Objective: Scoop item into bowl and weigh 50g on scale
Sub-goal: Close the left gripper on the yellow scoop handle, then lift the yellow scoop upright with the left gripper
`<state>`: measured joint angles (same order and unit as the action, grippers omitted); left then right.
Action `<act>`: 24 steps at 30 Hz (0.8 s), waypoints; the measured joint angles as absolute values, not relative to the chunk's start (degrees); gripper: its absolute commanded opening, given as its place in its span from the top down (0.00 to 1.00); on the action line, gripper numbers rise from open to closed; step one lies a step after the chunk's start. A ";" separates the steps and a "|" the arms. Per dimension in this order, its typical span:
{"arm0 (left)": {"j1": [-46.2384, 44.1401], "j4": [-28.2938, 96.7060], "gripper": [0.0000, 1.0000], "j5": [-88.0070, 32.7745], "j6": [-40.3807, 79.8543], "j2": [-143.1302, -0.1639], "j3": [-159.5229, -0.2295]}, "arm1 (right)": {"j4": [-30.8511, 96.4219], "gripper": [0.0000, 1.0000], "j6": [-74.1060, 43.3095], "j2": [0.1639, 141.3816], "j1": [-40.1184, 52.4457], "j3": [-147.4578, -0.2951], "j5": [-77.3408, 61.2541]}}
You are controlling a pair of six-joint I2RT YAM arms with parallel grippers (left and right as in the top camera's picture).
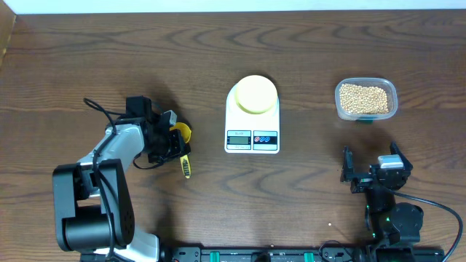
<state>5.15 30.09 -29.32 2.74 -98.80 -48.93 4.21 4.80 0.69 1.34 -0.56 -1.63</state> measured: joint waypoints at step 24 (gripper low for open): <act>5.10 29.78 0.92 -35.35 3.97 -98.80 -48.12 | 4.21 0.01 4.80 0.69 1.34 -0.56 -1.61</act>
